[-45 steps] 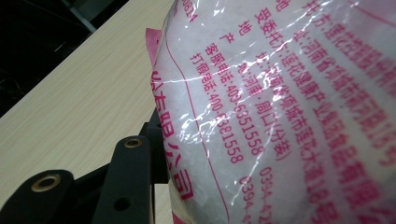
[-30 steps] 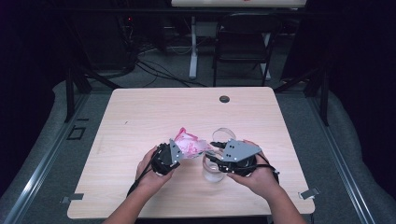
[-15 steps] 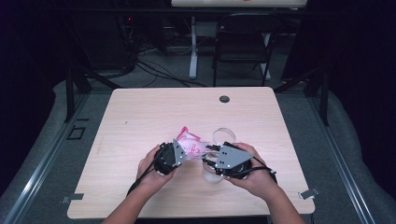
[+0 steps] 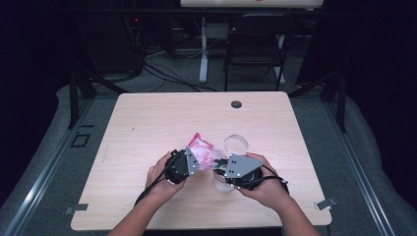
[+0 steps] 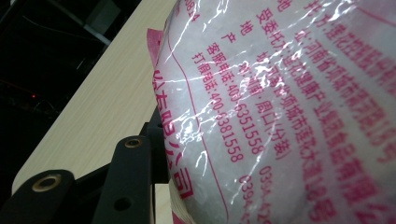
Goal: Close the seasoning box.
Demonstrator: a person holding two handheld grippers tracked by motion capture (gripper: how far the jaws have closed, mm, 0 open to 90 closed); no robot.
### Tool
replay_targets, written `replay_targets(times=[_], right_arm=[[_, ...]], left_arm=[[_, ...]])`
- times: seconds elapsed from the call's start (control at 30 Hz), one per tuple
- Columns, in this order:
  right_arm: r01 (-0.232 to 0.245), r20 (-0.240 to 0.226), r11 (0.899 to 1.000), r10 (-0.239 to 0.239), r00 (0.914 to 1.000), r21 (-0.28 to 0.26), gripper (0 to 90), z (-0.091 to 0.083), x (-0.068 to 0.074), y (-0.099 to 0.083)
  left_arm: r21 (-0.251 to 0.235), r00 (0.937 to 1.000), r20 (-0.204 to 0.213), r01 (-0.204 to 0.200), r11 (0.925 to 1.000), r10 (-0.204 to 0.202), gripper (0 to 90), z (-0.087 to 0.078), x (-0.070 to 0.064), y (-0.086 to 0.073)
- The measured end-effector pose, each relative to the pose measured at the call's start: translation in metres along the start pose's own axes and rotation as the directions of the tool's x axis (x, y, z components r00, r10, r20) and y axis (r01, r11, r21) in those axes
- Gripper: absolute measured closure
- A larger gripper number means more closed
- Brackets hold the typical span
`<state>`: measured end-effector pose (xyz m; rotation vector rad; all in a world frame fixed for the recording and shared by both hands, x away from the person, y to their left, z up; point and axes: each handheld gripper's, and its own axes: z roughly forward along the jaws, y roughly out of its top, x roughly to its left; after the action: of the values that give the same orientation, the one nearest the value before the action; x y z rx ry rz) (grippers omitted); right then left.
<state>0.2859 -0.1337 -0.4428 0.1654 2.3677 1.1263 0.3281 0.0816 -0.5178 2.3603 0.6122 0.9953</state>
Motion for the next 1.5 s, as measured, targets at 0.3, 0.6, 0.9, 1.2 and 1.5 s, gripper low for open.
replay_targets(times=[0.3, 0.6, 0.9, 1.2, 1.5], right_arm=[[-0.046, -0.017, 0.999, 0.046, 0.9988, -0.004, 86.2, -0.001, -0.002, -0.002], [-0.098, -0.026, 0.995, 0.098, 0.9949, -0.008, 88.3, -0.001, -0.003, -0.004], [-0.146, -0.029, 0.989, 0.146, 0.9889, -0.029, 88.6, -0.001, -0.006, -0.006], [-0.163, -0.016, 0.986, 0.163, 0.9865, -0.043, 88.6, -0.003, -0.009, -0.007], [-0.2, -0.029, 0.978, 0.199, 0.9796, -0.055, 88.7, -0.003, -0.012, -0.01]], left_arm=[[-0.014, 0.9998, -0.012, -0.017, 0.9998, 0.017, 57.7, 0.001, 0.0, 0.0], [-0.019, 0.9989, -0.034, -0.034, 0.9992, 0.034, 57.8, 0.001, -0.001, 0.0], [-0.02, 0.9966, -0.061, -0.057, 0.9981, 0.056, 57.9, -0.001, -0.001, 0.001], [-0.018, 0.9918, -0.093, -0.089, 0.9959, 0.087, 58.1, -0.004, -0.001, 0.003], [-0.029, 0.9837, -0.142, -0.115, 0.9929, 0.11, 58.3, -0.005, -0.003, 0.005]])
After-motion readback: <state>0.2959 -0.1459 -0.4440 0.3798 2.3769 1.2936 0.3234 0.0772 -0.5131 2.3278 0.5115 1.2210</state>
